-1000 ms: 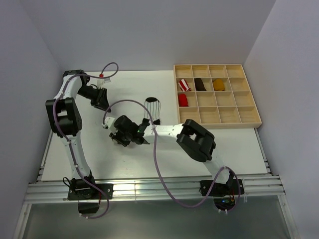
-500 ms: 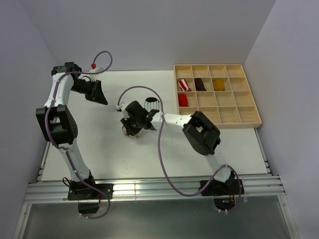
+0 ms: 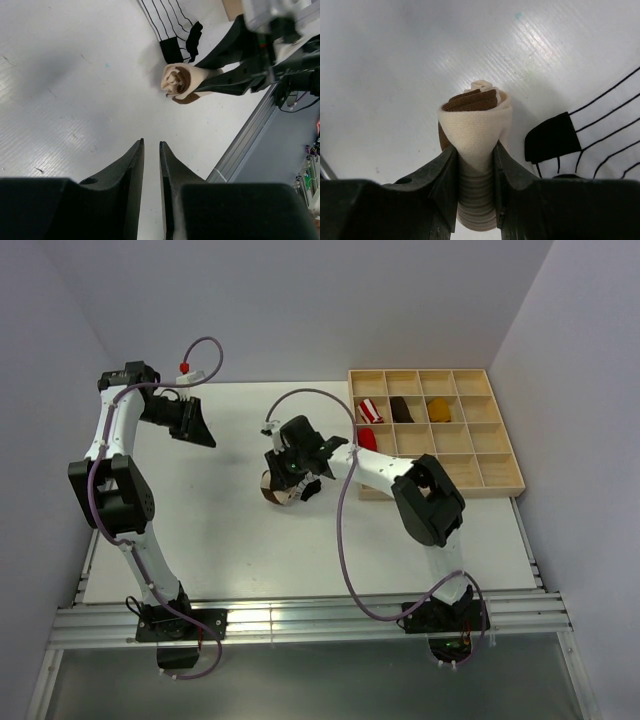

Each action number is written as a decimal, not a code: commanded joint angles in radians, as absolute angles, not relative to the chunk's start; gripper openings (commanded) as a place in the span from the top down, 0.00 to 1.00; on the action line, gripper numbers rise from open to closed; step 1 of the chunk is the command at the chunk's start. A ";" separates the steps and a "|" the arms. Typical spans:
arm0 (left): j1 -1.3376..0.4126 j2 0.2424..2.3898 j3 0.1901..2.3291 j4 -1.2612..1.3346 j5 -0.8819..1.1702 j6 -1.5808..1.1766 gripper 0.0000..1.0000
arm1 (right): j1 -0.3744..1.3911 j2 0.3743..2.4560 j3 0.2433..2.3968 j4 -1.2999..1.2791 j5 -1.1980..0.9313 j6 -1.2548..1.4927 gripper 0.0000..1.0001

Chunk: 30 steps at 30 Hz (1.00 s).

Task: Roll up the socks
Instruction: Pick up the sock at the center of the board, then place the sock in the storage box.

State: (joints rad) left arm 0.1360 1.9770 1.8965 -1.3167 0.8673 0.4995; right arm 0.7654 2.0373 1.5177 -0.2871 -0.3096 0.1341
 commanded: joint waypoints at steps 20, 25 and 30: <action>0.143 1.908 2.014 -1.371 0.960 0.535 0.76 | 0.302 1.684 1.503 -0.417 0.098 0.072 1.00; 0.143 1.902 2.010 -1.371 0.982 0.555 0.75 | 0.258 1.689 1.463 -0.436 0.379 0.025 1.00; 0.143 1.893 1.999 -1.371 0.999 0.575 0.76 | 0.229 1.750 1.451 -0.442 0.581 -0.043 1.00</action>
